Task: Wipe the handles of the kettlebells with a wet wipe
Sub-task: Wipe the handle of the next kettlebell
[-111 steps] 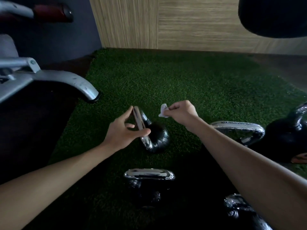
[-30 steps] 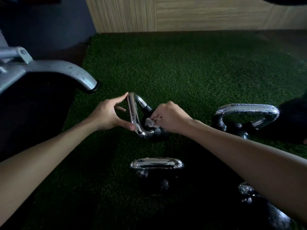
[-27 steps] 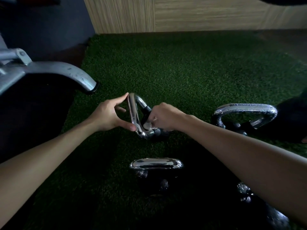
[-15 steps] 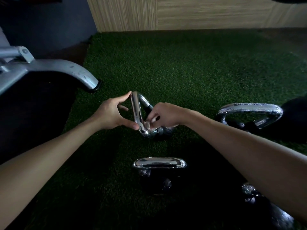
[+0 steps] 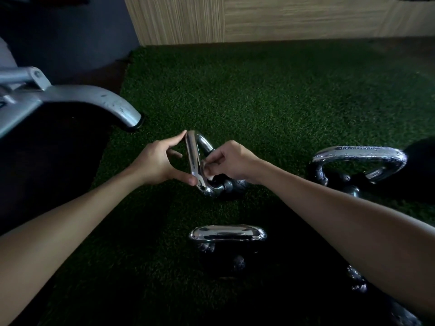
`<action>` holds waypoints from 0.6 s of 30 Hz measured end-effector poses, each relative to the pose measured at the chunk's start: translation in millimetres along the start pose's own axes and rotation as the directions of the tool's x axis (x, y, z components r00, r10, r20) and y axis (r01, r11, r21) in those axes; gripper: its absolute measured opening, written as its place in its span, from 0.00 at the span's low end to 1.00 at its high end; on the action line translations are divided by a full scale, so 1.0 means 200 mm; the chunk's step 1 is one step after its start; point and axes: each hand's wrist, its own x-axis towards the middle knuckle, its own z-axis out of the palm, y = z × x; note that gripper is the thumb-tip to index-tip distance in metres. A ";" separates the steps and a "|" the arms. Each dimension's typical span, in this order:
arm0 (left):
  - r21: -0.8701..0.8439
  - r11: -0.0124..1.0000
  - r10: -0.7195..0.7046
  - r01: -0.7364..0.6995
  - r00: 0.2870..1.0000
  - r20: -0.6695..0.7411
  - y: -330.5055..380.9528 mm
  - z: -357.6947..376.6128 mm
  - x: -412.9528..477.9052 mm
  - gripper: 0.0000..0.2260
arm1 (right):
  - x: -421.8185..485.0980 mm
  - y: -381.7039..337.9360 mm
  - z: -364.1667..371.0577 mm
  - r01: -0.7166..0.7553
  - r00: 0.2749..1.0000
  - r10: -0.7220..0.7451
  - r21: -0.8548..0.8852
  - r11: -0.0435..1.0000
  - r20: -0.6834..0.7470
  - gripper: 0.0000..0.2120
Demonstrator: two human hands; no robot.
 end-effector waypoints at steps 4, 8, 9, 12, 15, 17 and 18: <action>0.002 1.000 -0.017 0.017 1.000 0.003 -0.01 0.00 0.00 0.69 | 0.01 -0.02 -0.02 0.023 0.999 -0.025 -0.083 0.996 -0.023 0.08; 0.009 1.000 -0.020 0.020 1.000 -0.003 0.01 0.02 0.00 0.70 | 0.09 -0.04 0.01 0.034 0.958 -0.068 -0.124 0.992 -0.278 0.07; 0.017 1.000 -0.016 0.016 1.000 -0.002 0.02 0.02 0.00 0.70 | 0.10 -0.04 0.03 0.035 0.941 -0.069 -0.106 0.994 -0.331 0.06; 0.018 1.000 -0.013 0.013 1.000 0.013 0.03 0.01 0.00 0.70 | 0.08 0.00 0.05 0.041 0.940 -0.059 -0.062 0.997 -0.337 0.06; -0.001 1.000 -0.031 0.031 0.999 0.023 0.01 0.00 -0.01 0.70 | 0.08 0.01 0.05 0.073 0.943 -0.104 -0.108 0.992 -0.315 0.07; -0.008 0.999 -0.040 0.041 0.999 0.022 0.01 0.00 -0.02 0.70 | 0.12 -0.01 0.04 0.080 0.914 -0.121 -0.119 0.990 -0.387 0.06; -0.010 0.999 -0.038 0.038 0.999 0.019 0.01 0.00 -0.02 0.70 | 0.14 -0.03 0.04 0.073 0.898 -0.116 -0.115 0.991 -0.424 0.05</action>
